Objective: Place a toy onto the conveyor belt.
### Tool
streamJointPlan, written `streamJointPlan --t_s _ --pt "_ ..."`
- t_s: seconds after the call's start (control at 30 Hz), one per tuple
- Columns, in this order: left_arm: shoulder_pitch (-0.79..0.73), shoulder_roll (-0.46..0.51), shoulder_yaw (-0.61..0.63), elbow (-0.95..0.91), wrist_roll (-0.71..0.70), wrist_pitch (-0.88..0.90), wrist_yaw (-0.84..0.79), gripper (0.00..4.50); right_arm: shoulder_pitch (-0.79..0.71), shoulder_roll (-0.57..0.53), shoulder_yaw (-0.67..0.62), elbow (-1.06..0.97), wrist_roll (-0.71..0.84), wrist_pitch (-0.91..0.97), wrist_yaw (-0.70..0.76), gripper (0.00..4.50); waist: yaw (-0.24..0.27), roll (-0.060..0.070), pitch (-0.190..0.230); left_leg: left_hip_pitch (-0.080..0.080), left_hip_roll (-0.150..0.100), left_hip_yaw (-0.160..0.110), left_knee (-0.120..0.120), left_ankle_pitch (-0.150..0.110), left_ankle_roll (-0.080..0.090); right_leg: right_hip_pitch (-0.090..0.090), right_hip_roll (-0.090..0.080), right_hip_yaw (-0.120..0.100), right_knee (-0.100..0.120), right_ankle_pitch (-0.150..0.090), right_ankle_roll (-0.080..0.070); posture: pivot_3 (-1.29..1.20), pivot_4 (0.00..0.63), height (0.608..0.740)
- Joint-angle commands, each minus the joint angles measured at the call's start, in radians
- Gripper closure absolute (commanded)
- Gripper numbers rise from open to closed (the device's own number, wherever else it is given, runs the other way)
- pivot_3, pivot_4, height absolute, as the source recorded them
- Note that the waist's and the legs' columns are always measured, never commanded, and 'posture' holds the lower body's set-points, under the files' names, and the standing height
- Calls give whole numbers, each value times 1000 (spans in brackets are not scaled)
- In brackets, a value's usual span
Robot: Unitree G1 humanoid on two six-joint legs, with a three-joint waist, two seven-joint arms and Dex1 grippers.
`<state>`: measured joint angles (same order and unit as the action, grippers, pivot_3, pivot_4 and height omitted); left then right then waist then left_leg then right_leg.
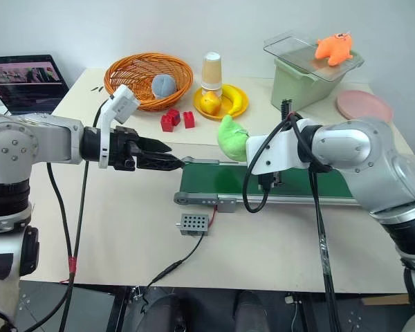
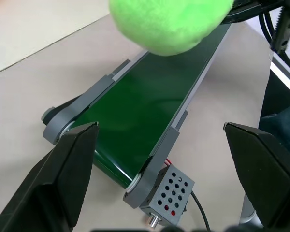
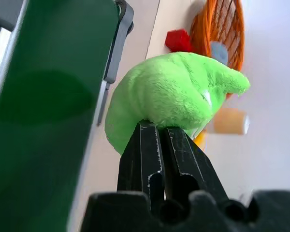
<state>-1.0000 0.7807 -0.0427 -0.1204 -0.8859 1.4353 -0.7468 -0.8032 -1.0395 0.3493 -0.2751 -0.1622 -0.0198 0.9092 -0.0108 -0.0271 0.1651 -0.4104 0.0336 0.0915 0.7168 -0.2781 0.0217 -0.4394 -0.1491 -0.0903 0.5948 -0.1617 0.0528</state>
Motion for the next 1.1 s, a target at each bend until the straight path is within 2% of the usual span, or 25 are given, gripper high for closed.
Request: streamJointPlan --t_s 0.03,0.23,0.43,0.63,0.87,1.1 --pt "-12 21 3 -23 12 -26 -36 78 30 31 -6 29 -105 -141 -46 4500 3 0 0 0 0 0 0 0 0 0 0 0 0 0 0 0 150 740" --pt "32 57 -13 -72 13 -32 -85 78 78 81 -19 47 -226 -266 -97 4500 -1 0 0 0 0 0 0 0 0 0 0 0 0 0 0 0 150 740" --pt "46 43 -11 -97 9 -29 -86 78 104 128 -23 74 -316 -330 -149 4500 0 0 0 0 0 0 1 1 -1 0 0 0 1 -1 0 0 150 740" --pt "64 61 -36 -115 39 -62 -100 78 150 146 -28 82 -321 -352 -142 4500 0 0 0 1 0 0 0 1 -1 1 0 0 0 -1 0 0 150 740" --pt "108 168 -130 -103 200 -274 -199 78 195 158 -50 78 -308 -337 -123 4500 -4 0 0 4 1 1 -1 1 -1 2 1 1 1 -2 -2 0 150 740" --pt "117 189 -147 -78 271 -345 -255 78 222 173 -68 58 -274 -314 -88 4500 -2 0 0 4 1 1 -1 1 -1 1 1 1 1 -2 -2 0 150 740"
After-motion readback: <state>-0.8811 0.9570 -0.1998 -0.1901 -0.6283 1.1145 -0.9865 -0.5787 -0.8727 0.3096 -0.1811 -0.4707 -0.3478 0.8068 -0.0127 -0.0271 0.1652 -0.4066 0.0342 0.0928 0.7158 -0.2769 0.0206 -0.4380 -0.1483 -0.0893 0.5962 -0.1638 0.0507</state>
